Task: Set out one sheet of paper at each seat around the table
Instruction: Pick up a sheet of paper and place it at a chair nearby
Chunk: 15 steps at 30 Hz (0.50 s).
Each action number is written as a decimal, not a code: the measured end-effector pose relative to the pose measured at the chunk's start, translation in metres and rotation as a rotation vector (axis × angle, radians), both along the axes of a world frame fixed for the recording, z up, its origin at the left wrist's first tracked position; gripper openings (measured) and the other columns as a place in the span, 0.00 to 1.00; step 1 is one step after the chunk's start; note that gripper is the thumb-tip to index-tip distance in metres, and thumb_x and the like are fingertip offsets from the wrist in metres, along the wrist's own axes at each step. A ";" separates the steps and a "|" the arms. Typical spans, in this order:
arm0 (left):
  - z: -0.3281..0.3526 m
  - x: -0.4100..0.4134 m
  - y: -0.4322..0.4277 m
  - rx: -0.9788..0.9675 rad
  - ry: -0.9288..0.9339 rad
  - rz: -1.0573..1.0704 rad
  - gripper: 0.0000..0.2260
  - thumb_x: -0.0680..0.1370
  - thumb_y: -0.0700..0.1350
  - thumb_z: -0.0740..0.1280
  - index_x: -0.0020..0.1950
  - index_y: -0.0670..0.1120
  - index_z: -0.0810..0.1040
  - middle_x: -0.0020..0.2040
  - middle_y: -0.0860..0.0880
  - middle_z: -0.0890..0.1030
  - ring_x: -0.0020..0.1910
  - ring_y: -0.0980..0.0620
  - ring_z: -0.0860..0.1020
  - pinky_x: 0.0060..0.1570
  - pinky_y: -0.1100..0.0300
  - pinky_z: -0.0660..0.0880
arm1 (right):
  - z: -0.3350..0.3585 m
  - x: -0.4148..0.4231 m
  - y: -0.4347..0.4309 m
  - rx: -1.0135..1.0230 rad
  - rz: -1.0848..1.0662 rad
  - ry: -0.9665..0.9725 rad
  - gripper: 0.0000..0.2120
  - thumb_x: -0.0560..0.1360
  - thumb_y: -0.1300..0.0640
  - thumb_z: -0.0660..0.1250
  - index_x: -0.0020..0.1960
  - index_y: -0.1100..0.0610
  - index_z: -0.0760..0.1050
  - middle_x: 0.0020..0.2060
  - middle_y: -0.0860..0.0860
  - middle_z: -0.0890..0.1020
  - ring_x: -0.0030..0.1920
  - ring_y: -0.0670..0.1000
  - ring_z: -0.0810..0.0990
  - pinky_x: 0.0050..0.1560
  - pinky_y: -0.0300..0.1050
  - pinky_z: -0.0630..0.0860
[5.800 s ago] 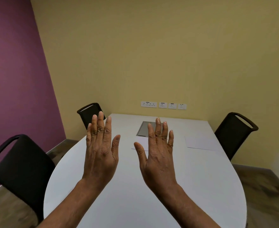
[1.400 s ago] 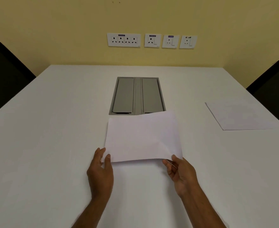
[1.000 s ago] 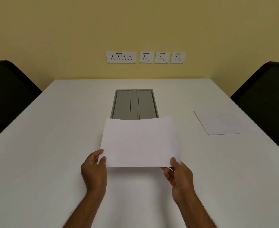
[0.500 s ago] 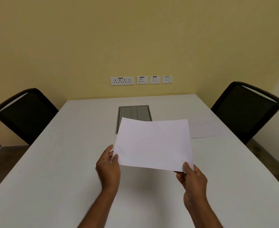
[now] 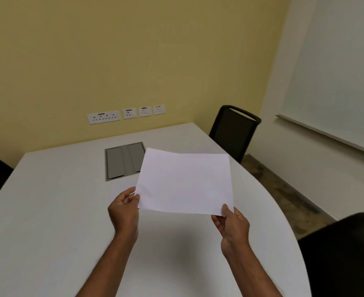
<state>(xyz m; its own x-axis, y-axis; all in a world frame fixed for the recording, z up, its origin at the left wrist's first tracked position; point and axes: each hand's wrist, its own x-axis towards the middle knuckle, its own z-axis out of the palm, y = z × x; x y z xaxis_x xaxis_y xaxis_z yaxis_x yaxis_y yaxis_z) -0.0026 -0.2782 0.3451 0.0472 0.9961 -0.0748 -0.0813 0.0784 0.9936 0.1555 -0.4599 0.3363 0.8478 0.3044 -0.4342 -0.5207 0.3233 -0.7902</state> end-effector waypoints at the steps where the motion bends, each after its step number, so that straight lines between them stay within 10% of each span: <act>1: 0.001 0.003 -0.009 -0.005 -0.002 -0.009 0.11 0.75 0.33 0.70 0.56 0.43 0.83 0.46 0.46 0.84 0.44 0.48 0.81 0.52 0.54 0.78 | 0.000 0.002 -0.009 0.003 -0.016 0.008 0.06 0.80 0.64 0.67 0.57 0.62 0.78 0.52 0.59 0.84 0.49 0.59 0.85 0.45 0.49 0.82; 15: -0.053 0.076 -0.107 -0.078 0.097 -0.105 0.12 0.75 0.33 0.70 0.57 0.42 0.82 0.50 0.44 0.84 0.50 0.45 0.83 0.57 0.49 0.79 | -0.054 0.064 -0.124 -0.077 -0.115 -0.002 0.08 0.79 0.68 0.68 0.47 0.57 0.80 0.48 0.55 0.85 0.48 0.57 0.85 0.46 0.49 0.82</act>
<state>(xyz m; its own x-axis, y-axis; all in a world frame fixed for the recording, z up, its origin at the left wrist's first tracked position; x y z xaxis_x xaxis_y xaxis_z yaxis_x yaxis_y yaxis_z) 0.0737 -0.3851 0.2919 0.1394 0.9771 -0.1605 0.0277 0.1582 0.9870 0.2197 -0.5841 0.2824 0.8759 0.1711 -0.4512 -0.4825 0.3188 -0.8158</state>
